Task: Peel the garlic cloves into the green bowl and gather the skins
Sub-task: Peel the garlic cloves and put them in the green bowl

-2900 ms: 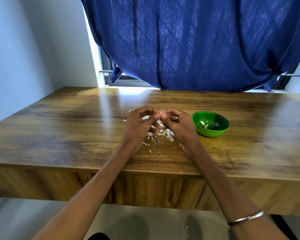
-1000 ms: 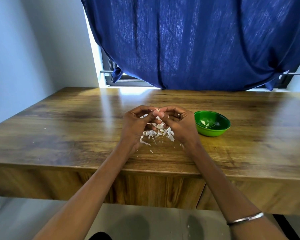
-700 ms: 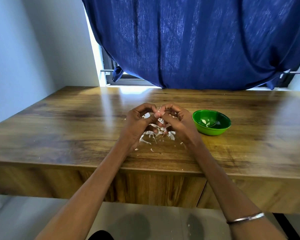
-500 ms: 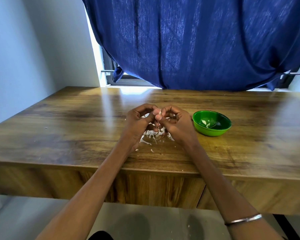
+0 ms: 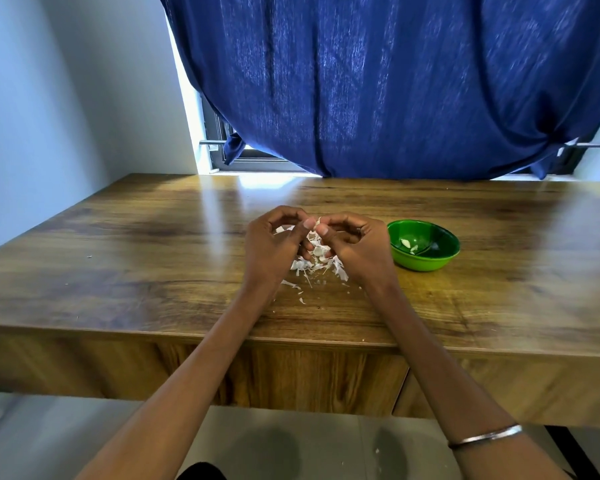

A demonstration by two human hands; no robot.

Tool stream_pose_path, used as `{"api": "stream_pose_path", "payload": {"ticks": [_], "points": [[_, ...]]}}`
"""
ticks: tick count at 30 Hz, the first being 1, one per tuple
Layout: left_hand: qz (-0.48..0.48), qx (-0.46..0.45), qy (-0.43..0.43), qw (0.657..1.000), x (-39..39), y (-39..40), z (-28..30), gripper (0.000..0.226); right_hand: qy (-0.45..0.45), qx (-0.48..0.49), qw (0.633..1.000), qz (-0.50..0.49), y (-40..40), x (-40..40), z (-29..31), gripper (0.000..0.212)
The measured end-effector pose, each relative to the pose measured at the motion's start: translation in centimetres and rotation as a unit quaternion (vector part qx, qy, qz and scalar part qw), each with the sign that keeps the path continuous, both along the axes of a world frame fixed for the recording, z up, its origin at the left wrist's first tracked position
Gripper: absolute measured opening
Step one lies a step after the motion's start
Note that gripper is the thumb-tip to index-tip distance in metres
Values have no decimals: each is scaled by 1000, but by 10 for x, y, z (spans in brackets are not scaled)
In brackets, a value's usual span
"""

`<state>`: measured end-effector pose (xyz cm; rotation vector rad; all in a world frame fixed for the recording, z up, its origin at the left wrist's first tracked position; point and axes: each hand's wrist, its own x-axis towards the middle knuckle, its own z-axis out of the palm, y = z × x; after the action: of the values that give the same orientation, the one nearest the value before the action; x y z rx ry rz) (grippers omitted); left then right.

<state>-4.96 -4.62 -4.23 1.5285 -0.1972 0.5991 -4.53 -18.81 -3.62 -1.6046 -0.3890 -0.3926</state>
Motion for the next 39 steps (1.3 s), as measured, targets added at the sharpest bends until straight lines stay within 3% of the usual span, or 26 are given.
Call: {"api": "stream_pose_path", "payload": {"ticks": [5, 16, 26, 39], "points": [[-1, 55, -12, 998, -4, -2, 0, 9, 28, 38, 999, 8, -2, 1, -1, 8], [30, 23, 34, 999, -6, -3, 4, 1, 16, 3, 1000, -2, -4, 3, -2, 13], [30, 49, -19, 998, -12, -3, 6, 13, 25, 15, 1000, -4, -4, 4, -2, 12], [-49, 45, -26, 997, -9, 0, 7, 14, 132, 66, 982, 121, -6, -1, 2, 15]]}}
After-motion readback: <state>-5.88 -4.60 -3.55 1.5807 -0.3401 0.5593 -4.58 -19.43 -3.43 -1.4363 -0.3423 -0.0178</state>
